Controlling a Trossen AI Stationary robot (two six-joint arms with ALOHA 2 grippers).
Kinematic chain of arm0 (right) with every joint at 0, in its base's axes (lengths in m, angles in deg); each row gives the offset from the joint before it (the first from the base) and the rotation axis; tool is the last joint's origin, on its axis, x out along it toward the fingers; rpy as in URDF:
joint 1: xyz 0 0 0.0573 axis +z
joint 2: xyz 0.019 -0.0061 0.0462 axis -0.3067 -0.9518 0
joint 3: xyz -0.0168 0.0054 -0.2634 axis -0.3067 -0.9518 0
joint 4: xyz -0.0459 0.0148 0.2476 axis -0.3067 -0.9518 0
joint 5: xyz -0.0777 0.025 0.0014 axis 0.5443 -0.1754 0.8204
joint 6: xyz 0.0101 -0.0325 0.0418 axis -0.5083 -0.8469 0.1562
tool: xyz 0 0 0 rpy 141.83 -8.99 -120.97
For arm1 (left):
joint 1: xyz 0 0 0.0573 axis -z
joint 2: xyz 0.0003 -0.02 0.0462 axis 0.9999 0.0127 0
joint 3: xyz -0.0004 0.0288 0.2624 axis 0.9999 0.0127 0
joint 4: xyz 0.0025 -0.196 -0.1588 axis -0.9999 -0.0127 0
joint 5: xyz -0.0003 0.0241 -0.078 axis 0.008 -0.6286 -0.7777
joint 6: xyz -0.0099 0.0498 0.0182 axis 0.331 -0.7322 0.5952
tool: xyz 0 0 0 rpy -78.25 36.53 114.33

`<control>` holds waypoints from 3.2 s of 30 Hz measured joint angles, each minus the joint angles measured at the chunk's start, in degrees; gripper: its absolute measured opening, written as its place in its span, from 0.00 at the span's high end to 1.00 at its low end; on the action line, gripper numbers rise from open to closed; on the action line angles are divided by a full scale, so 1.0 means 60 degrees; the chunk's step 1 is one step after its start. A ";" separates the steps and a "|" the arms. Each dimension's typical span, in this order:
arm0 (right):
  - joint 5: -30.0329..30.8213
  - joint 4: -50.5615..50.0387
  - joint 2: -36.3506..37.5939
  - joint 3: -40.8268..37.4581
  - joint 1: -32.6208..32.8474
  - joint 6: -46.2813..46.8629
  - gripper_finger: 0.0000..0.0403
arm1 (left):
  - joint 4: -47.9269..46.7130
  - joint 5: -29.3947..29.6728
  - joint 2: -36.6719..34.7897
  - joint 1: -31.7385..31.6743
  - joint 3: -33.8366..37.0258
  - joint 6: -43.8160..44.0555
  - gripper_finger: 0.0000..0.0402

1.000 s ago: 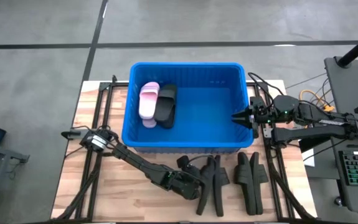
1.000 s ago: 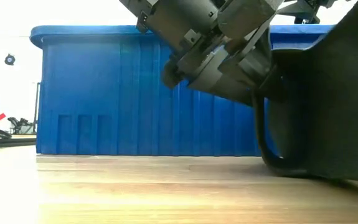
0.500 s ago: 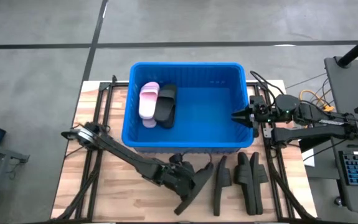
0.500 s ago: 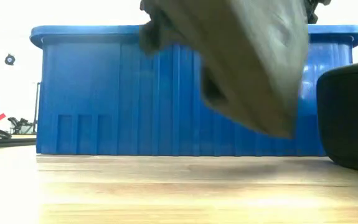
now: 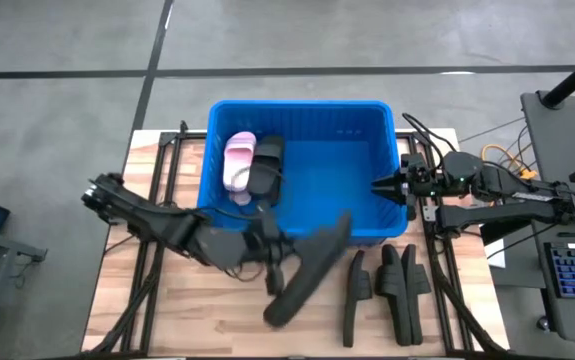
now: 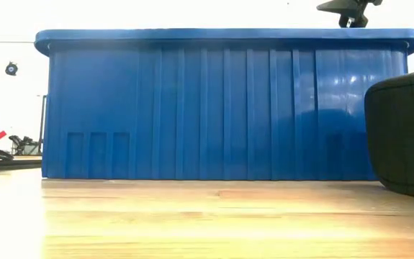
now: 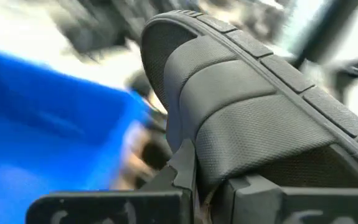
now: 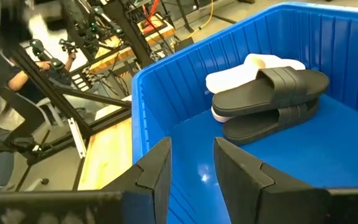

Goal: Pick and place slides into bin
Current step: Put the black slipper into the blue bin

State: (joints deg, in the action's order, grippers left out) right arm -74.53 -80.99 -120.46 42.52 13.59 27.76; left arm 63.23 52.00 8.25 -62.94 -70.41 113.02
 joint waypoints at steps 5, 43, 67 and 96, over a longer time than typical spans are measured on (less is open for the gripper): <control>0.0000 0.0008 0.0004 0.0000 0.0000 0.0302 0.72 | -0.0312 0.2859 -0.0021 -0.0659 -0.0576 -0.2313 1.00; 0.0076 0.2280 0.0271 0.0000 0.0022 0.1124 0.72 | -0.3142 0.2942 0.5548 -0.6416 -0.1494 -0.5438 1.00; 0.0073 0.2522 0.0270 0.0000 0.0022 0.1098 0.72 | -0.2780 0.1146 0.6197 -0.6980 -0.1545 -0.5377 0.45; 0.0067 0.2480 0.0270 0.0000 0.0022 0.1089 0.72 | -0.0752 -0.5169 0.5878 -0.7134 -0.1920 -1.0392 0.80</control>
State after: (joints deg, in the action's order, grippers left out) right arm -74.13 -66.11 -118.84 42.52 13.72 34.30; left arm 58.72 20.99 43.52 -105.75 -81.93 50.67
